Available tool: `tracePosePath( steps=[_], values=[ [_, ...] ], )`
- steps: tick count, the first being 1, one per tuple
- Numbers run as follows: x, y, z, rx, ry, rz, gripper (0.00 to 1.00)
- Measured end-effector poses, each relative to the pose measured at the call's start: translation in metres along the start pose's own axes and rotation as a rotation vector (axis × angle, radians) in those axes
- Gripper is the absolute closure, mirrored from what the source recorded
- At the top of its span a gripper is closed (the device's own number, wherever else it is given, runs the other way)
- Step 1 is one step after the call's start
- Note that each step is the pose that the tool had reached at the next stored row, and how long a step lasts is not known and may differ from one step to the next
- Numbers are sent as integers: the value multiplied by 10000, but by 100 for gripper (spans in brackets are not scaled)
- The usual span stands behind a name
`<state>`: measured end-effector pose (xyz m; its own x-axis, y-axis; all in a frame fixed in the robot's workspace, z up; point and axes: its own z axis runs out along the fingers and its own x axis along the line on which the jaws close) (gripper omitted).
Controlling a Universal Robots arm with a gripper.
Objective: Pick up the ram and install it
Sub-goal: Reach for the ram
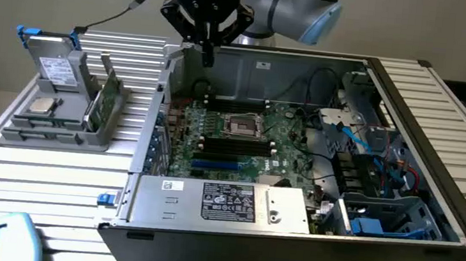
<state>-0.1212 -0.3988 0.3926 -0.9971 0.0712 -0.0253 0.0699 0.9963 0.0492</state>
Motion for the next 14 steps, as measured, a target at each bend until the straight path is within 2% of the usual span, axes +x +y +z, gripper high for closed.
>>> tracePosePath(
  steps=[14],
  values=[
    [5,-1,0,-2,-12,1,89]
  ],
)
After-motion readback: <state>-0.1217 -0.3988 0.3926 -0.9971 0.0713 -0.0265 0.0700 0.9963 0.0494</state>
